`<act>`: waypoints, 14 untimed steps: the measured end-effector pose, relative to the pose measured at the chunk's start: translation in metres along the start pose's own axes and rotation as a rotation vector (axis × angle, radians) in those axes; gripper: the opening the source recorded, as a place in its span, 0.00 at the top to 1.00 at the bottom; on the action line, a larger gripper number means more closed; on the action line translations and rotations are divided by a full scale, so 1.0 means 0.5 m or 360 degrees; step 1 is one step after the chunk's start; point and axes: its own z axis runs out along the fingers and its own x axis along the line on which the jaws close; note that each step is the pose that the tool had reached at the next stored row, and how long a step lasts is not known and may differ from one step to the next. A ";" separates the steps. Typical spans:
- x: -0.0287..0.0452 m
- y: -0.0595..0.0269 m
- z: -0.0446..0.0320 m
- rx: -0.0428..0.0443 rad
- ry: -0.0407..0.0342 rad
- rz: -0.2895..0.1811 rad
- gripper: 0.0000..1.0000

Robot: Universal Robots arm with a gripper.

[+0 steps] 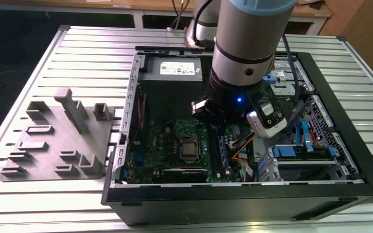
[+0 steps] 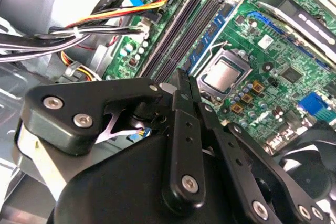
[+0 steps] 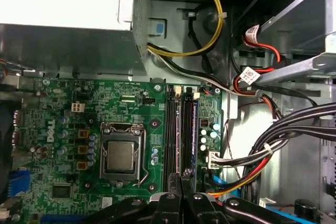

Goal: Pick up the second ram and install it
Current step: 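Insert the second ram into the second slot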

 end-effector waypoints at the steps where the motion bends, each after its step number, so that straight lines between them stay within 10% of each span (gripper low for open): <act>1: 0.000 0.000 0.004 0.0000 0.0000 0.0000 0.91; 14: -0.001 -0.002 0.024 0.0001 -0.0001 0.0013 0.91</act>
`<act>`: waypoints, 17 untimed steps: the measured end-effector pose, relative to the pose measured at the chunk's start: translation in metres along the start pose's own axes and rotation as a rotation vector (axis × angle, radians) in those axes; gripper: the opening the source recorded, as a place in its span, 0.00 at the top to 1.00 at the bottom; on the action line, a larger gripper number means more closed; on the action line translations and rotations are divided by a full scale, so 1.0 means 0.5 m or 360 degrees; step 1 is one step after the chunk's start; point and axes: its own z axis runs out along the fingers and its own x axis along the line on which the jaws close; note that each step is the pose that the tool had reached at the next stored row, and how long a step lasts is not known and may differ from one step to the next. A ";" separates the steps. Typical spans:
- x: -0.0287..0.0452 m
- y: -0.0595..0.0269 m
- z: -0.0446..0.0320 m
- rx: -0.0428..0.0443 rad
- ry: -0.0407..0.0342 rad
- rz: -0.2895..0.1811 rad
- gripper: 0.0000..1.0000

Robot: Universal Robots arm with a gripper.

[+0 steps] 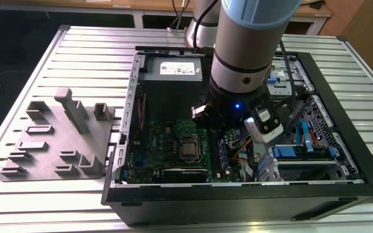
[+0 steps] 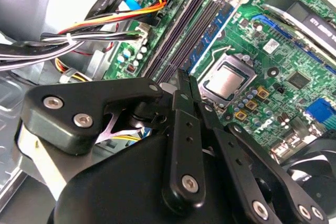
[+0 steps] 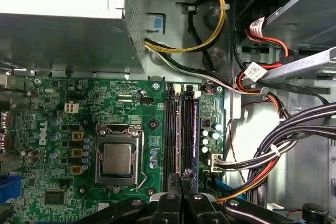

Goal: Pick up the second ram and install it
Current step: 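Insert the second ram into the second slot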

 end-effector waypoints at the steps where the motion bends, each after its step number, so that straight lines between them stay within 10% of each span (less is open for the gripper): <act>1: 0.000 0.000 0.001 -0.0001 0.0000 0.0001 0.91; 17: 0.001 0.005 0.032 -0.0017 -0.0001 0.0010 0.91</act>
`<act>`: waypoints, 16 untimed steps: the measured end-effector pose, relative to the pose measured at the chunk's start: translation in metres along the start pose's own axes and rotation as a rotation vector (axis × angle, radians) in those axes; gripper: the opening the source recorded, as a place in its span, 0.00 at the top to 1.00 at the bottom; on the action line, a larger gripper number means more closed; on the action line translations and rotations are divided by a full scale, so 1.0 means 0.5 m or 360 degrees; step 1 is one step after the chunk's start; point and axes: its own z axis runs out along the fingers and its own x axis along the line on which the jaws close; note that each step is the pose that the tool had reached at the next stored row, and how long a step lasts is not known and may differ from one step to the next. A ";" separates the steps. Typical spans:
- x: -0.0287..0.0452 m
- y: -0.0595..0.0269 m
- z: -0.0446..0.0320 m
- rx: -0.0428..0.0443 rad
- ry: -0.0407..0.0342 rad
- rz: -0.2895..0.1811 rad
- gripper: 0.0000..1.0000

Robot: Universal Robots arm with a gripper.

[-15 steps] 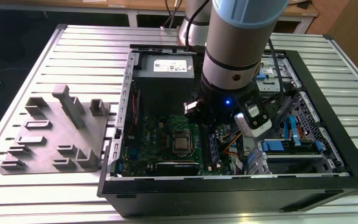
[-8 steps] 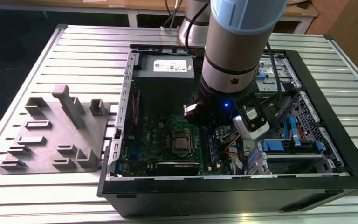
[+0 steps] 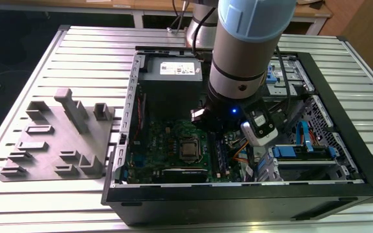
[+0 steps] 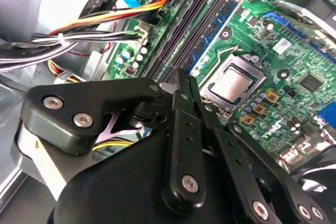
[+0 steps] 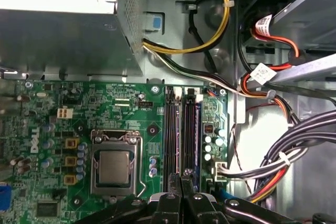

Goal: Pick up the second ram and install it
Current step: 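Insert the second ram into the second slot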

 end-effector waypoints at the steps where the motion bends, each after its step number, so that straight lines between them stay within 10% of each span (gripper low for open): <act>1: 0.000 0.000 0.002 -0.0004 0.0000 0.0000 0.91; 16: 0.001 -0.002 0.016 -0.0016 0.0000 0.0001 0.91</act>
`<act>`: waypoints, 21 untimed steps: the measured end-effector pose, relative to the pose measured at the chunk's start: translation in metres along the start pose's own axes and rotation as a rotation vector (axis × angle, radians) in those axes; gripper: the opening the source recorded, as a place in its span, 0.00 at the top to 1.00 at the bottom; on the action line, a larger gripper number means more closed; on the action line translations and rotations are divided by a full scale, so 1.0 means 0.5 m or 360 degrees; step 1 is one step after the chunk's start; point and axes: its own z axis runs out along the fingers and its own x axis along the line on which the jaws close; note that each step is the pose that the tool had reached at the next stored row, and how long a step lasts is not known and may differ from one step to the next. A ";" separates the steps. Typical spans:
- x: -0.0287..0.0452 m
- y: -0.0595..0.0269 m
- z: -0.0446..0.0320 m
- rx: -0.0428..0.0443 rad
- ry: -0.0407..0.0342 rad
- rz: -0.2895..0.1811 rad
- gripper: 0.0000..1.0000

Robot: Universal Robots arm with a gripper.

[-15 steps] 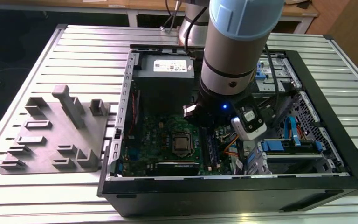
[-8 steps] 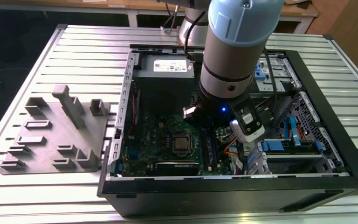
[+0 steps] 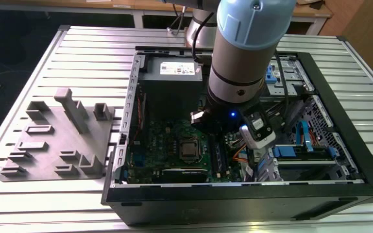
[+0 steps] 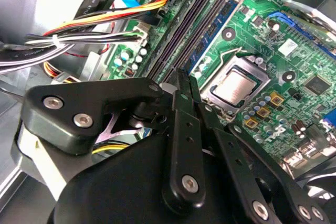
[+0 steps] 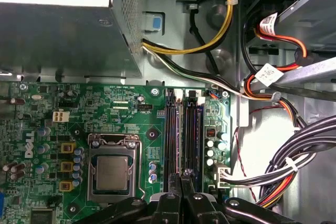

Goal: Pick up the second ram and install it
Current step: 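Insert the second ram into the second slot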

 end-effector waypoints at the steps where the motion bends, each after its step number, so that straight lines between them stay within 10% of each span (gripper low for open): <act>1: 0.000 0.000 0.000 -0.0001 0.0000 0.0000 0.91; 21: 0.004 -0.003 0.016 -0.0022 0.0000 0.0001 0.91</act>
